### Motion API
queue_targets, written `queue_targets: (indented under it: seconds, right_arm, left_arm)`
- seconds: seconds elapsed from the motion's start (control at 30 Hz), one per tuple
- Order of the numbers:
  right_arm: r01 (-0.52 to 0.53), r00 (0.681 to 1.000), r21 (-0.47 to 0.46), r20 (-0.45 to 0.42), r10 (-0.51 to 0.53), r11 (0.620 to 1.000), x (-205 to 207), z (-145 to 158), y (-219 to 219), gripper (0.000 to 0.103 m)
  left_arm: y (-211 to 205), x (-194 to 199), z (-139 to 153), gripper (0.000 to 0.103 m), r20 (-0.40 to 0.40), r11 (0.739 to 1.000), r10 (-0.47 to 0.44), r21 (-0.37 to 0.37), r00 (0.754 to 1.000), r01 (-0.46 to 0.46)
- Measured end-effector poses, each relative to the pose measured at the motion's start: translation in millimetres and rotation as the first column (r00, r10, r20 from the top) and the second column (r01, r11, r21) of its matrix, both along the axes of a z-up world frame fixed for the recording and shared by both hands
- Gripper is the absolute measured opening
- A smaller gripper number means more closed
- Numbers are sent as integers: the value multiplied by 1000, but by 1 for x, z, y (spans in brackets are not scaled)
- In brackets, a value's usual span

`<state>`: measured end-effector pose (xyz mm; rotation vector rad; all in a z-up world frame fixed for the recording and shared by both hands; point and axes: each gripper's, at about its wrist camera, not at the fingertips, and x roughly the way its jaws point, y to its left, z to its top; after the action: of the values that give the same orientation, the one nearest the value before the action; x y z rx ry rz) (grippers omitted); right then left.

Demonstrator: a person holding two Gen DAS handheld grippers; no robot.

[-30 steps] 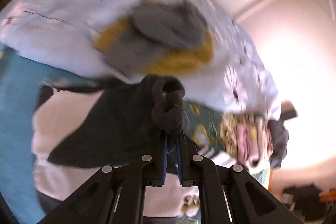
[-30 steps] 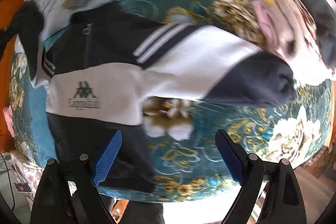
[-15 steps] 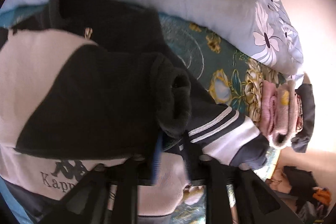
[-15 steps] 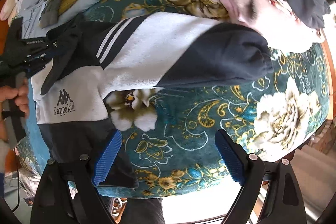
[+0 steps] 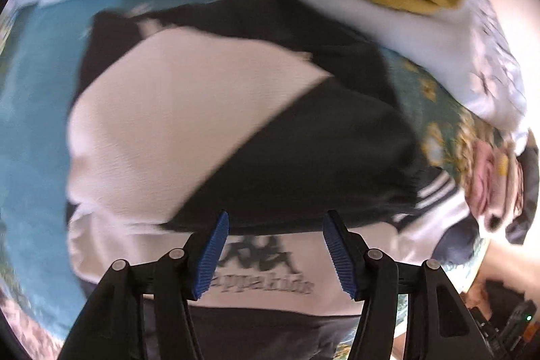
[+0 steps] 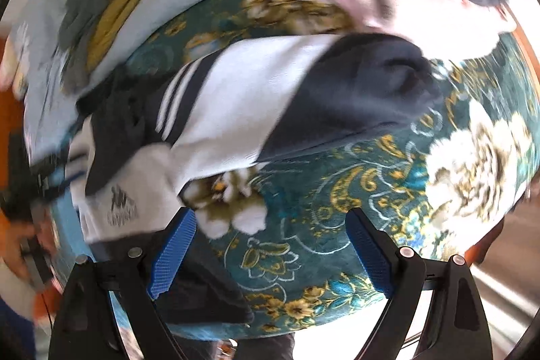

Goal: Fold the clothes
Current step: 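Grasp the remaining sleeve cuff with the right gripper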

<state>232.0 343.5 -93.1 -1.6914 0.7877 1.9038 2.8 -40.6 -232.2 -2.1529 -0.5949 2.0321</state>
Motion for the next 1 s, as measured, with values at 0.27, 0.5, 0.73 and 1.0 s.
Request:
queue_targets:
  seconds: [0.27,0.5,0.73,1.0]
  right_arm:
    - [225,971,-9,-86,-225,974,32,0,60,91]
    - [429,880,-145,-156,-448,892,61,-42,115,83]
    - [594,713,-293,-240,-659,749,81,-80,156,68]
    - [633,669,-365,-187,-720,683,71,-119,169,54]
  left_arm:
    - [-27,39,18,62,13,998,64,-3,998,-64]
    - [-31,68,35,63,64,981,186,45,981,-189]
    - [-45,84,51,64,66,985,172,-23,983,-171]
    - [-60,97,61,64,62,976,216,-31,974,-214]
